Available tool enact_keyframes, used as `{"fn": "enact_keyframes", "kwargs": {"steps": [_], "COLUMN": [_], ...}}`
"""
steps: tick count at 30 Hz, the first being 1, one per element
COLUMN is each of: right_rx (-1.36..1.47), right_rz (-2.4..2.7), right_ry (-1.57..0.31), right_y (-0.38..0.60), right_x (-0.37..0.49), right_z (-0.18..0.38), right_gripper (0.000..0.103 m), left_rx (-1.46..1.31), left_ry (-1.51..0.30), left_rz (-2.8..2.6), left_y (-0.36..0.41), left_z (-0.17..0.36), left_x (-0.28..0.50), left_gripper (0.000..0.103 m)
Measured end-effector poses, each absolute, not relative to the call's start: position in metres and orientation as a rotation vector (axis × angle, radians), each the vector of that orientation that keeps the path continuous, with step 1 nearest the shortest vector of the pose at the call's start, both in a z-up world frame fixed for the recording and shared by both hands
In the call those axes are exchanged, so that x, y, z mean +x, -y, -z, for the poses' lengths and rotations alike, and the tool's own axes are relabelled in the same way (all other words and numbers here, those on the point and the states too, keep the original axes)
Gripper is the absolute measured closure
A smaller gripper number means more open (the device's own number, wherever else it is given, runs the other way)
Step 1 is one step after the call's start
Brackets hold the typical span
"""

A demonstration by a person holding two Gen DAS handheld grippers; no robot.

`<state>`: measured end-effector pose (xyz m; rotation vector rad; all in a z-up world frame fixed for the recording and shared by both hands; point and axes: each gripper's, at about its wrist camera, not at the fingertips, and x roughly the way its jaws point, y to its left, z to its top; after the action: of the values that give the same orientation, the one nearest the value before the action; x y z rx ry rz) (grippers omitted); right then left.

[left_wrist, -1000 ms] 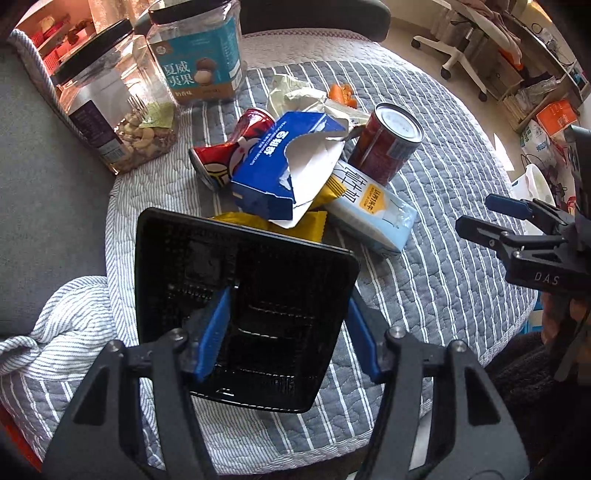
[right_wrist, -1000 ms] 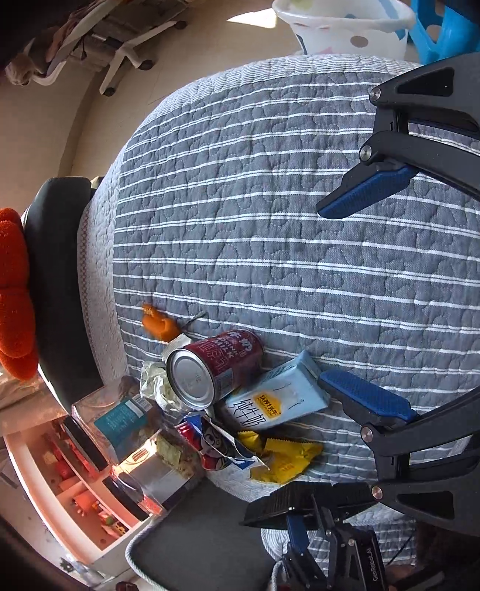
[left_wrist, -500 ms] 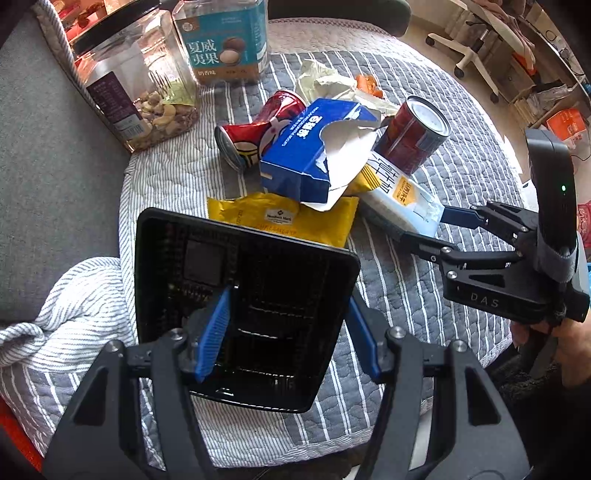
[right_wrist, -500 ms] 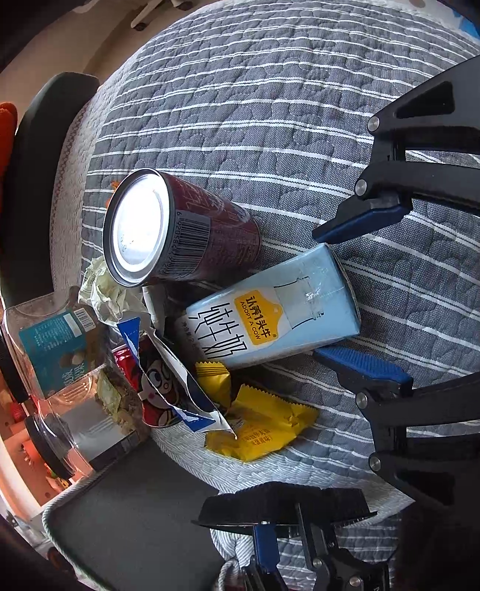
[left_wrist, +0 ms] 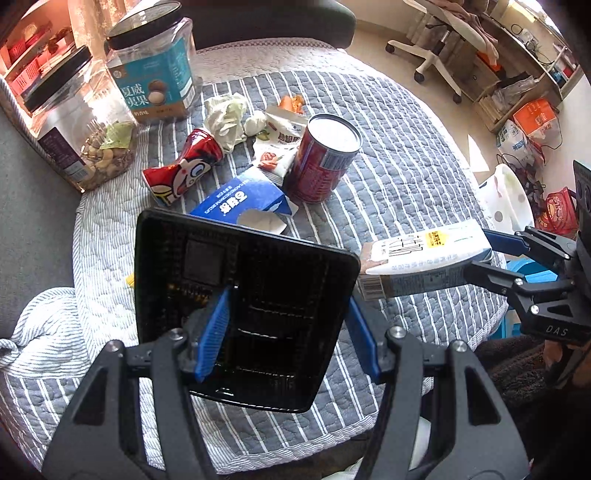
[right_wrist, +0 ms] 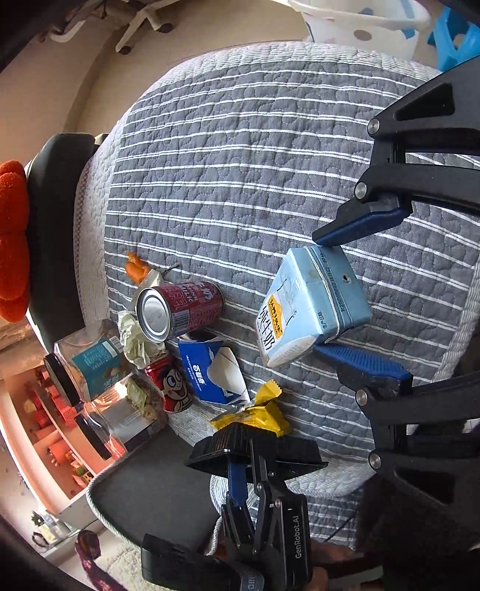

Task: Collect trash
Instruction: 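Lift and carry the black tray and milk carton toward the white bucket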

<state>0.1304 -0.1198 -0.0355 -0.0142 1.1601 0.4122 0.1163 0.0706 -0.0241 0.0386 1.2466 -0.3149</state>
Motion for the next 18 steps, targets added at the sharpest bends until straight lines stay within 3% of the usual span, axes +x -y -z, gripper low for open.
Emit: {"fn": "enact_keyframes", "kwargs": {"steps": [3, 5, 12, 14, 15, 16, 18], "right_rx": [0.023, 0.048, 0.188, 0.24, 0.25, 0.254, 0.265], "right_rz": [-0.368, -0.348, -0.239, -0.205, -0.202, -0.205, -0.201], "right_ry": [-1.124, -1.105, -1.14, -1.178, -1.192, -1.201, -1.208], "right_y": [0.151, 0.17, 0.247, 0.261, 0.264, 0.265, 0.265], "right_x": [0.119, 0.114, 0.107, 0.104, 0.102, 0.101, 0.098], "right_z": [0.019, 0.011, 0.018, 0.027, 0.03, 0.033, 0.037], "right_gripper": [0.048, 0.099, 0.096, 0.089, 0.075, 0.05, 0.026], "left_rx": [0.045, 0.051, 0.096, 0.1, 0.102, 0.107, 0.118], "left_ry": [-1.214, -1.196, -1.178, -1.178, -1.177, -1.176, -1.176], "left_rz": [0.353, 0.376, 0.452, 0.456, 0.459, 0.458, 0.446], "left_y": [-0.047, -0.031, 0.025, 0.035, 0.038, 0.041, 0.042], "left_z": [0.016, 0.012, 0.009, 0.009, 0.01, 0.01, 0.011], "left_x": [0.116, 0.117, 0.122, 0.123, 0.124, 0.124, 0.124], "left_gripper": [0.041, 0.041, 0.041, 0.041, 0.041, 0.041, 0.041]}}
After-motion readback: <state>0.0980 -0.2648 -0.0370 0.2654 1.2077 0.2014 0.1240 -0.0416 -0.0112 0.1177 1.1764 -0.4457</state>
